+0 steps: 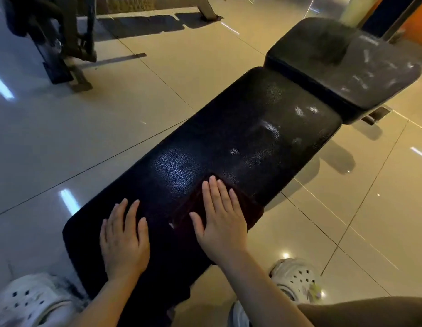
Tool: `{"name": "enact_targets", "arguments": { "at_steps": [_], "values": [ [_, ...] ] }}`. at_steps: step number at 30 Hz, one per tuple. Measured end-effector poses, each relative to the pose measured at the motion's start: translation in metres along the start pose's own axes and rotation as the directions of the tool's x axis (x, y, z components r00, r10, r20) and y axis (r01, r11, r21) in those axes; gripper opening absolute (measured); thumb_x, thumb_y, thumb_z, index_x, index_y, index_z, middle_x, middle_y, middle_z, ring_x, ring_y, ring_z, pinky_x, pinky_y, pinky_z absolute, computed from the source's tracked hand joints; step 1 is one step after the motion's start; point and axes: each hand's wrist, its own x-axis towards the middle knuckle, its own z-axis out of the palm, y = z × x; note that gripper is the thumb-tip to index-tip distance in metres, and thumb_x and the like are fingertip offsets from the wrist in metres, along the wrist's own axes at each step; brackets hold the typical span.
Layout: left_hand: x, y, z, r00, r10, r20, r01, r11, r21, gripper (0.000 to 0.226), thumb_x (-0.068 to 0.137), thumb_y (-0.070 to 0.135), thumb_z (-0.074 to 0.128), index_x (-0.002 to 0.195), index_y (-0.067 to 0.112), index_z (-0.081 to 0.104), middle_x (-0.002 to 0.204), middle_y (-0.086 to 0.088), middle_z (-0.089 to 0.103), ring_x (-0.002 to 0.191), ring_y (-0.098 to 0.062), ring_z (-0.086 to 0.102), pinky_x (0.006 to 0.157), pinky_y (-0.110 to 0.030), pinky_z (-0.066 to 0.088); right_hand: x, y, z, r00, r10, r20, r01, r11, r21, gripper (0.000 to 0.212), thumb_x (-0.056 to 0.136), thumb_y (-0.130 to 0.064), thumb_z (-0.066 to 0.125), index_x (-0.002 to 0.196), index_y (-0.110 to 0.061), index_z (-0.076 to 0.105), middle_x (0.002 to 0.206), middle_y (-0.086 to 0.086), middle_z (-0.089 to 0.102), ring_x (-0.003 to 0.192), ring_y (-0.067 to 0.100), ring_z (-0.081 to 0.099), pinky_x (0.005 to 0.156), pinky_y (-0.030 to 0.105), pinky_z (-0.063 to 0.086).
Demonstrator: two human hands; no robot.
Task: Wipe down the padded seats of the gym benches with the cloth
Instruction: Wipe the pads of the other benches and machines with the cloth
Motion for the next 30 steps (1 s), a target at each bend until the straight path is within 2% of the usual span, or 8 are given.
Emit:
{"name": "enact_targets", "arguments": {
  "at_steps": [4, 8, 14, 16, 20, 24, 28, 30],
  "values": [
    [-0.003, -0.001, 0.003, 1.0, -0.004, -0.004, 0.004, 1.0, 0.003, 0.061, 0.095, 0.046, 0.021, 0.142, 0.015, 0.045, 0.152, -0.01, 0.036, 0.143, -0.027, 0.029, 0.117, -0.048, 0.015, 0.018, 0.044, -0.013, 1.0, -0.017, -0.026, 0.015, 0.998, -0.055, 0.075, 0.095, -0.062, 0.026, 0.152, -0.013, 0.031, 0.158, 0.006, 0.027, 0.147, 0.021, 0.021, 0.117, 0.038, 0.01],
    [0.002, -0.001, 0.003, 1.0, 0.004, -0.028, -0.004, 1.0, -0.011, 0.06, 0.096, 0.046, 0.022, 0.141, 0.014, 0.046, 0.151, -0.011, 0.038, 0.141, -0.029, 0.031, 0.116, -0.049, 0.018, 0.073, 0.095, -0.047, 0.989, 0.146, -0.035, -0.149, 0.984, -0.093, 0.081, 0.092, -0.068, 0.008, 0.157, -0.019, 0.002, 0.164, 0.001, -0.003, 0.15, 0.016, -0.005, 0.119, 0.033, -0.01],
    [0.0, -0.001, 0.007, 1.0, -0.021, -0.01, 0.021, 1.0, 0.011, 0.062, 0.093, 0.047, 0.023, 0.141, 0.016, 0.047, 0.152, -0.008, 0.037, 0.143, -0.025, 0.028, 0.116, -0.049, 0.017, 0.115, 0.106, -0.061, 0.967, 0.252, 0.05, -0.246, 0.964, -0.102, 0.075, 0.099, -0.06, 0.013, 0.155, -0.017, -0.009, 0.162, 0.003, -0.016, 0.149, 0.017, -0.017, 0.121, 0.038, -0.012],
    [0.002, 0.001, 0.006, 1.0, -0.023, -0.017, 0.023, 1.0, 0.002, 0.062, 0.092, 0.048, 0.024, 0.14, 0.017, 0.048, 0.152, -0.008, 0.038, 0.143, -0.025, 0.028, 0.116, -0.051, 0.019, 0.106, 0.092, -0.058, 0.975, 0.22, 0.031, -0.215, 0.97, -0.109, 0.07, 0.101, -0.054, 0.01, 0.154, -0.013, -0.01, 0.162, 0.007, -0.016, 0.149, 0.02, -0.017, 0.121, 0.039, -0.012],
    [0.005, 0.002, 0.001, 1.0, -0.003, 0.0, 0.003, 1.0, 0.013, 0.062, 0.093, 0.048, 0.022, 0.141, 0.016, 0.046, 0.151, -0.009, 0.038, 0.142, -0.026, 0.029, 0.116, -0.049, 0.018, 0.067, 0.044, -0.039, 0.997, -0.057, 0.059, 0.057, 0.998, 0.0, 0.07, 0.094, -0.046, 0.004, 0.155, -0.009, 0.002, 0.163, 0.008, -0.002, 0.15, 0.021, -0.006, 0.119, 0.037, -0.01],
    [0.002, 0.002, 0.001, 1.0, 0.002, -0.004, -0.002, 1.0, 0.031, 0.061, 0.094, 0.046, 0.022, 0.142, 0.016, 0.045, 0.151, -0.009, 0.037, 0.142, -0.028, 0.03, 0.116, -0.049, 0.017, 0.014, -0.007, -0.015, 0.98, -0.16, 0.115, 0.148, 0.983, 0.111, 0.062, 0.099, -0.042, 0.023, 0.151, -0.01, 0.027, 0.159, 0.006, 0.024, 0.148, 0.019, 0.018, 0.123, 0.041, 0.014],
    [0.002, -0.001, 0.002, 1.0, -0.002, -0.007, 0.002, 1.0, 0.03, 0.062, 0.094, 0.047, 0.021, 0.143, 0.016, 0.043, 0.153, -0.009, 0.035, 0.143, -0.027, 0.027, 0.118, -0.047, 0.014, 0.01, 0.001, -0.022, 0.977, -0.167, 0.133, 0.138, 0.969, 0.207, 0.064, 0.101, -0.054, 0.013, 0.155, -0.025, -0.003, 0.156, -0.011, -0.016, 0.143, 0.002, -0.021, 0.119, 0.027, -0.015],
    [0.002, -0.001, 0.002, 1.0, -0.003, -0.014, 0.004, 1.0, 0.016, 0.06, 0.094, 0.046, 0.022, 0.143, 0.018, 0.043, 0.153, -0.007, 0.034, 0.144, -0.025, 0.026, 0.119, -0.046, 0.013, 0.017, 0.018, -0.028, 0.992, -0.084, 0.09, 0.065, 0.977, 0.203, 0.07, 0.096, -0.062, 0.004, 0.154, -0.027, -0.008, 0.153, -0.014, -0.022, 0.142, 0.001, -0.025, 0.114, 0.024, -0.021]
  ]
}}
